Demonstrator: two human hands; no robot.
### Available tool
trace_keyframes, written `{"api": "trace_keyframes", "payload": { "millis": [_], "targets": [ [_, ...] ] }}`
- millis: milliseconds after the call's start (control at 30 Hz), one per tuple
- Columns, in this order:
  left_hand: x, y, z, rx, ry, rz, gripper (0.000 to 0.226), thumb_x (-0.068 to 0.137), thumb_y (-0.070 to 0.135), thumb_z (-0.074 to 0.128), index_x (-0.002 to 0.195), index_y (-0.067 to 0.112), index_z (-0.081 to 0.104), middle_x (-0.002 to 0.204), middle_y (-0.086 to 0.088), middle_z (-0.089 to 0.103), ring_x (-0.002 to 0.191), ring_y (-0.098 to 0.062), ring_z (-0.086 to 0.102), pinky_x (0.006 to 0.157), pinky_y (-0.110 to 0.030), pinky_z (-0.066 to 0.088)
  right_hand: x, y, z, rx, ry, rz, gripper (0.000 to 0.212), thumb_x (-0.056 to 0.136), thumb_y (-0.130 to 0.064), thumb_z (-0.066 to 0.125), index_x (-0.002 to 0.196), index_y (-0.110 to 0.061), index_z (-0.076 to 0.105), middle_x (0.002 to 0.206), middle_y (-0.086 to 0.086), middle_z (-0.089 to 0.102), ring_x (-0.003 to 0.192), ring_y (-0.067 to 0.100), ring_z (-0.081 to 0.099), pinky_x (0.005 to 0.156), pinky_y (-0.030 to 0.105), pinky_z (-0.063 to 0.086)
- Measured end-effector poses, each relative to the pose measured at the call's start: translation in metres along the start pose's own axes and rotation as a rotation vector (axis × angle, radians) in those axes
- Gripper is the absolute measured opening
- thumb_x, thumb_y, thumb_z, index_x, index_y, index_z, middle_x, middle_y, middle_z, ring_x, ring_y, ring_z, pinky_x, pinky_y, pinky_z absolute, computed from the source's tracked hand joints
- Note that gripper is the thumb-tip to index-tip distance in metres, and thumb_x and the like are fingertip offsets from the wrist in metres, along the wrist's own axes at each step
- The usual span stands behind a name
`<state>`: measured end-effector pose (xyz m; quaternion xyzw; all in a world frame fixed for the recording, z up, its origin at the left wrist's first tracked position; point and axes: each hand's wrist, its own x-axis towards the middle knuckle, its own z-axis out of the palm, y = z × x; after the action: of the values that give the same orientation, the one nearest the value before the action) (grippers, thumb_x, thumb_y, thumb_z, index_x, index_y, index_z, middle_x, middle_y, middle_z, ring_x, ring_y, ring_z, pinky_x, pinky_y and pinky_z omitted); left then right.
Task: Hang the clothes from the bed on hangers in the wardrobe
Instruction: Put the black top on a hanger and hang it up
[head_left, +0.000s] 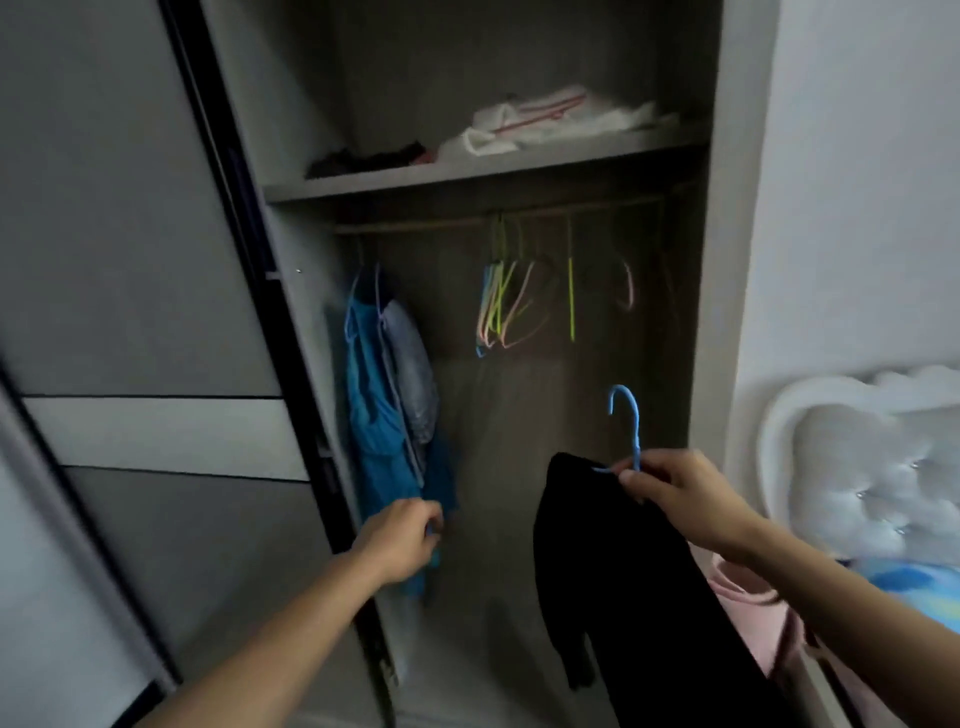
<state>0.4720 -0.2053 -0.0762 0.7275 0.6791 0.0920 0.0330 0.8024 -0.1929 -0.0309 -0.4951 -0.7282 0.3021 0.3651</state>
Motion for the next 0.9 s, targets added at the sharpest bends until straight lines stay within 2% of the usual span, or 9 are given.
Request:
{"api": "trace_keyframes", "payload": {
  "millis": [167,267,367,500,600,700,800,900],
  "targets": [
    [0.026,-0.086,-0.033,-0.01,0.054,-0.072,0.014,0.09,0.029,0.058,0.104,0.025,0.06,0.11,0.002,0.063,0.101,-0.018,0.06,0.086,-0.035,0.051,0.085,-0.055,0.058,0.142,-0.046,0.045,0.021,0.094,-0.015,0.06,0.081,0.0,0.067,0.063,0.005,0.054,0.05,0.011,0.046,0.047,0.024,0.036],
    [0.046,-0.12,-0.047,-0.013,0.112,-0.089,0.014,0.09,0.03,0.057,0.104,0.026,0.061,0.106,0.002,0.063,0.098,-0.018,0.06,0.081,-0.034,0.05,0.149,-0.083,0.089,0.084,0.018,0.022,0.023,0.089,-0.016,0.064,0.068,-0.006,0.066,0.057,-0.001,0.053,0.051,0.01,0.046,0.052,0.029,0.036],
    [0.072,-0.145,-0.061,0.004,0.158,-0.092,0.013,0.092,0.029,0.055,0.103,0.024,0.06,0.104,0.003,0.061,0.097,-0.019,0.059,0.073,-0.031,0.044,0.218,-0.116,0.108,0.019,0.099,-0.05,0.032,0.085,-0.019,0.065,0.056,-0.008,0.058,0.046,-0.006,0.045,0.044,0.008,0.041,0.049,0.026,0.031],
    [0.119,-0.17,-0.088,0.009,0.229,-0.068,0.007,0.092,0.028,0.055,0.097,0.023,0.057,0.099,0.002,0.058,0.094,-0.02,0.058,0.071,-0.031,0.043,0.318,-0.165,0.114,0.04,0.176,-0.107,0.038,0.084,-0.015,0.064,0.049,-0.009,0.05,0.05,0.003,0.045,0.048,0.017,0.044,0.051,0.028,0.034],
    [0.162,-0.185,-0.113,0.014,0.304,-0.079,0.004,0.091,0.029,0.054,0.093,0.025,0.055,0.095,0.003,0.056,0.093,-0.02,0.057,0.073,-0.033,0.047,0.395,-0.19,0.118,0.017,0.201,-0.115,0.027,0.082,-0.013,0.063,0.056,-0.009,0.055,0.061,0.009,0.053,0.062,0.023,0.054,0.057,0.031,0.04],
    [0.208,-0.197,-0.141,0.009,0.343,-0.1,0.005,0.09,0.03,0.055,0.093,0.027,0.057,0.096,0.004,0.058,0.093,-0.02,0.058,0.076,-0.036,0.05,0.465,-0.204,0.125,-0.055,0.195,-0.101,0.012,0.085,-0.014,0.061,0.08,-0.004,0.064,0.084,0.017,0.062,0.079,0.028,0.063,0.062,0.031,0.042],
    [0.25,-0.205,-0.163,0.025,0.39,-0.115,0.009,0.089,0.029,0.056,0.096,0.026,0.059,0.097,0.003,0.06,0.094,-0.02,0.058,0.076,-0.034,0.049,0.522,-0.211,0.136,-0.149,0.208,-0.084,0.021,0.091,-0.017,0.057,0.101,0.001,0.063,0.103,0.021,0.064,0.1,0.035,0.063,0.07,0.032,0.042],
    [0.281,-0.214,-0.174,-0.001,0.431,-0.124,0.013,0.089,0.03,0.058,0.101,0.025,0.06,0.099,0.003,0.062,0.095,-0.021,0.058,0.08,-0.037,0.05,0.567,-0.214,0.15,-0.219,0.214,-0.082,0.027,0.095,-0.017,0.052,0.108,0.004,0.064,0.113,0.023,0.064,0.108,0.036,0.062,0.079,0.036,0.047]
  ]
}}
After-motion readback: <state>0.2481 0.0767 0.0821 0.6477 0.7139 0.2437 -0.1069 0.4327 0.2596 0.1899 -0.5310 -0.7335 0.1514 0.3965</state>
